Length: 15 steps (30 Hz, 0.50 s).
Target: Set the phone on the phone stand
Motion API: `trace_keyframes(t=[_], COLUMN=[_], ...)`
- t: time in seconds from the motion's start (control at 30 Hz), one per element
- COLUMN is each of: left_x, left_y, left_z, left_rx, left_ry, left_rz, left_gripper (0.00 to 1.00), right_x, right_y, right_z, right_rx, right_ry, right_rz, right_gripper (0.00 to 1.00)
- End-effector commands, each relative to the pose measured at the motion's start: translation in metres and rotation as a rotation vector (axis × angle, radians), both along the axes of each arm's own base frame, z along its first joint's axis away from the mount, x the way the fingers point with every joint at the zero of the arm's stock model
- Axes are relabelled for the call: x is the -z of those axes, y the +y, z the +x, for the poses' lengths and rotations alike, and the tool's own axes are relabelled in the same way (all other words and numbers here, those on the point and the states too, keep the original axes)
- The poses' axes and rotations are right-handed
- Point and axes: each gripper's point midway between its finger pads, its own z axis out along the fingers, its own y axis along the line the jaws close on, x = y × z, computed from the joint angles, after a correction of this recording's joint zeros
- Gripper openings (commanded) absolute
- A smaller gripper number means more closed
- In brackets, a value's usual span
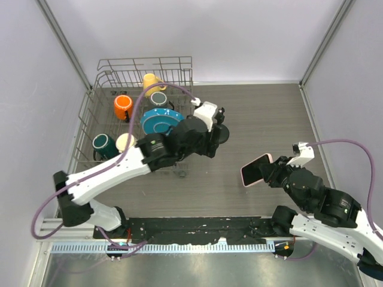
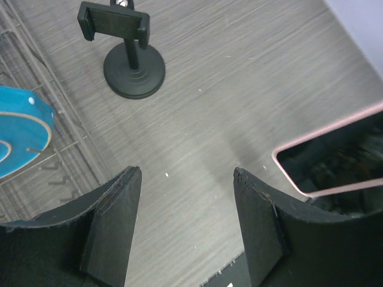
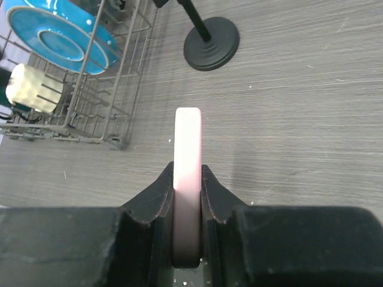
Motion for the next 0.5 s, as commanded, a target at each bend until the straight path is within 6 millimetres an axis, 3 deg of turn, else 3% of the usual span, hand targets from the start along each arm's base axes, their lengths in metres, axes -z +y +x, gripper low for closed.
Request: trace_keyframes(t=[0.0, 0.03, 0.1, 0.13, 0.2, 0.23, 0.27, 0.47], left_x=[0.001, 0.016, 0.02, 0.036, 0.036, 0.056, 0.05, 0.071], left_y=[-0.019, -0.03, -0.04, -0.046, -0.054, -0.058, -0.06, -0.069], left_z=[0.045, 0.056, 0.073, 0.083, 0.099, 0.106, 0.114, 0.145], left_rx=[-0.087, -0.081, -0.074, -0.053, -0.049, -0.038, -0.04, -0.06], left_ry=[-0.037, -0.023, -0.037, -0.052, -0.086, -0.085, -0.109, -0.119], left_rz=[-0.05, -0.035, -0.017, 0.052, 0.096, 0.174, 0.183, 0.25], left_gripper=[0.65, 0.64, 0.58, 0.56, 0.52, 0.52, 0.52, 0.46], right_x=[-0.048, -0.053, -0.057, -0.059, -0.063, -0.063, -0.065, -0.067], right_y=[-0.018, -0.02, -0.022, -0.023, -0.026, -0.026, -0.028, -0.035], right_z=[0.004, 0.002, -0.001, -0.003, -0.006, -0.008, -0.009, -0.014], right_rx=[0.098, 0.094, 0.087, 0.08, 0.072, 0.065, 0.063, 0.061], right_ry=[-0.09, -0.099, -0.11, -0.114, -0.128, -0.129, -0.135, -0.145], right_rz=[0.157, 0.17, 0.187, 0.196, 0.223, 0.229, 0.241, 0.257], right_gripper=[0.0, 0.0, 0.01, 0.01, 0.01, 0.01, 0.0, 0.0])
